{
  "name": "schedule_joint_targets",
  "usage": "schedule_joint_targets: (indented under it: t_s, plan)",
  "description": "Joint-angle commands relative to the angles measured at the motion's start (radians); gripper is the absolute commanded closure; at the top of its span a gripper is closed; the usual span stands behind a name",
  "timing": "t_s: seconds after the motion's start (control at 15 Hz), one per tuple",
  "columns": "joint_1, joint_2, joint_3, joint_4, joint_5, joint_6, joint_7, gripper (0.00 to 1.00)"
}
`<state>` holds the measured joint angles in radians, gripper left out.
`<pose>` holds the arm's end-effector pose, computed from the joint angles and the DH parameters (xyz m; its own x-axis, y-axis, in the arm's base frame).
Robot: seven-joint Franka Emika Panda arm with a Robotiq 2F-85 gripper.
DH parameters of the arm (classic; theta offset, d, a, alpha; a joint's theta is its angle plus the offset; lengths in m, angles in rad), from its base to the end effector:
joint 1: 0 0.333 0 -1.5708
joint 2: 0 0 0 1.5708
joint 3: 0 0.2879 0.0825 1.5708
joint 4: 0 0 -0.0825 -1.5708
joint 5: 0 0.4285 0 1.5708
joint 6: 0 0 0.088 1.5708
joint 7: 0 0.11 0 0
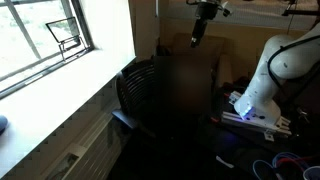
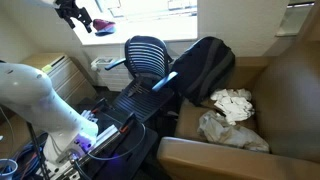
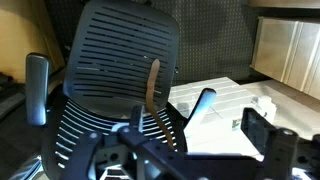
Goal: Pick up the piece of clothing from the sofa and put it on the office chair
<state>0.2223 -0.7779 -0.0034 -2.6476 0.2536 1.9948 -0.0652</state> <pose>0.3793 0.1009 0.4525 0.9759 0.1769 0.1275 0.2029 -0.9508 -0.2343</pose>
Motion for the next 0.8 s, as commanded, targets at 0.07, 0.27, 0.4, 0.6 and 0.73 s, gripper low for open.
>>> schedule_joint_targets:
  t_s: [0.07, 0.27, 0.4, 0.6, 0.73]
  plan:
    - [-0.051, 0.085, 0.004, 0.007, 0.004, 0.034, 0.006, 0.0]
    - [-0.157, 0.149, -0.047, -0.072, -0.045, 0.087, 0.032, 0.0]
    - [-0.24, 0.199, -0.068, -0.128, -0.098, 0.145, 0.051, 0.0]
    - [-0.326, 0.354, -0.146, -0.145, -0.187, 0.194, -0.011, 0.0]
    - [-0.307, 0.312, -0.144, -0.132, -0.164, 0.142, -0.027, 0.0]
